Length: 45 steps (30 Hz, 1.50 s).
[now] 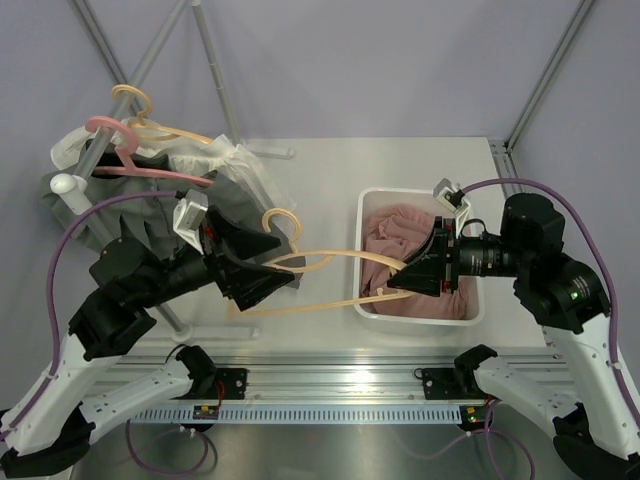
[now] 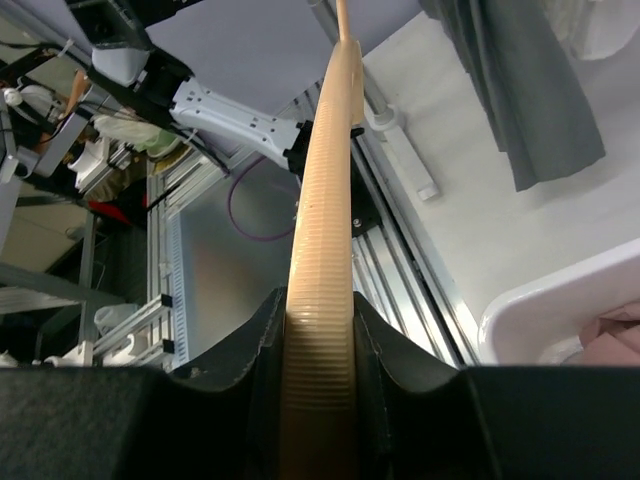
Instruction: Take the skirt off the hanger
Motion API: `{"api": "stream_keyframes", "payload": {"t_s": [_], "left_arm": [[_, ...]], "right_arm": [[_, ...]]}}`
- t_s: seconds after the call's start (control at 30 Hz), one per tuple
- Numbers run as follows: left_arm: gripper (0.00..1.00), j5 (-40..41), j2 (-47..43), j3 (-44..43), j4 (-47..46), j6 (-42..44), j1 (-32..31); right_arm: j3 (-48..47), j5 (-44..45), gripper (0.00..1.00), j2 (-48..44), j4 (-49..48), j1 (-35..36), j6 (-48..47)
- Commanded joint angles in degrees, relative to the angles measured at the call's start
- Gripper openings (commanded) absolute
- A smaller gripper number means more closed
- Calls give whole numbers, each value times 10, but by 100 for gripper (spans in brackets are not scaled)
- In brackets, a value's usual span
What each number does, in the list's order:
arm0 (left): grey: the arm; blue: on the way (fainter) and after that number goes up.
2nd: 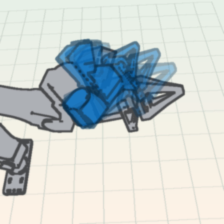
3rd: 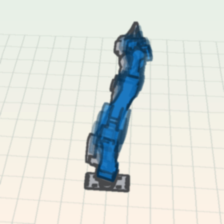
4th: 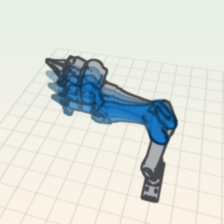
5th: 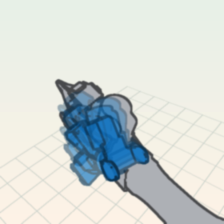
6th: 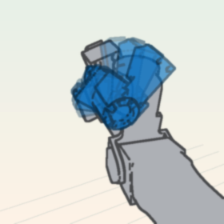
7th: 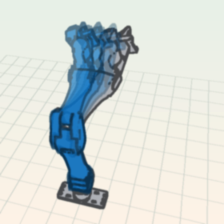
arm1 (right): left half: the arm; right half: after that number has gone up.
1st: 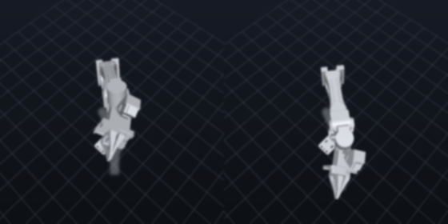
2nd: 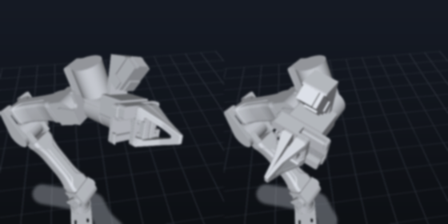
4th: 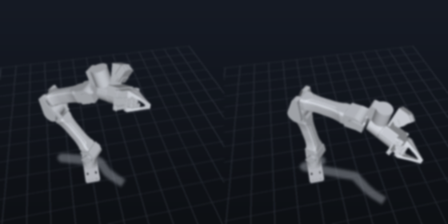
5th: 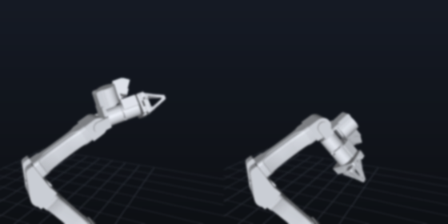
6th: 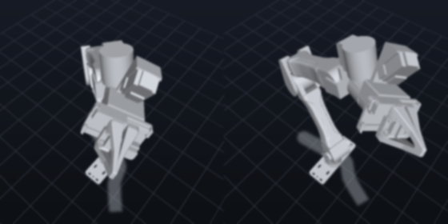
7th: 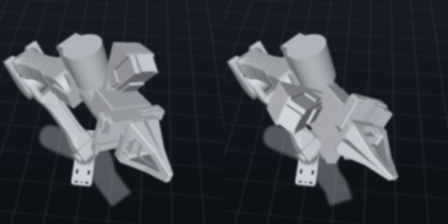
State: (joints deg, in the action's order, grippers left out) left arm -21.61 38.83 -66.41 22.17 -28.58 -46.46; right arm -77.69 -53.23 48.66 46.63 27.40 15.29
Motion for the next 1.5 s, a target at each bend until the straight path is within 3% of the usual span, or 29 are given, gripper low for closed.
{"api": "stream_keyframes", "payload": {"t_s": [0.0, 0.13, 0.37, 0.5, 0.7, 0.9, 1.03, 1.27, 1.47], "left_arm": [[99, -7, -19, -19, -29, 8, -1], [99, 0, -34, -25, -4, 19, -1], [99, 61, -64, -15, 58, 38, 0], [99, 73, -70, 6, 82, 41, -1], [99, 62, -68, 67, 77, 15, -1], [99, 42, -67, 133, 33, -27, -1], [99, 41, -77, 168, 21, -35, -1], [99, 48, -103, 205, 24, -39, 0], [99, 35, -111, 233, -3, -53, -1]], "right_arm": [[-54, 69, 0, -11, 21, 3, -17], [-100, 117, 0, -23, 38, 2, -15], [-305, 289, 0, 1, 138, 2, -56], [-352, 357, 0, 23, 112, 3, -89], [-314, 331, 0, 113, -33, 2, -162], [-330, 278, 0, 279, -187, 2, -205], [-426, 243, 0, 412, -242, 3, -188], [-676, 197, 0, 631, -205, 31, -181], [-710, 193, 0, 708, -266, 72, -172]]}}
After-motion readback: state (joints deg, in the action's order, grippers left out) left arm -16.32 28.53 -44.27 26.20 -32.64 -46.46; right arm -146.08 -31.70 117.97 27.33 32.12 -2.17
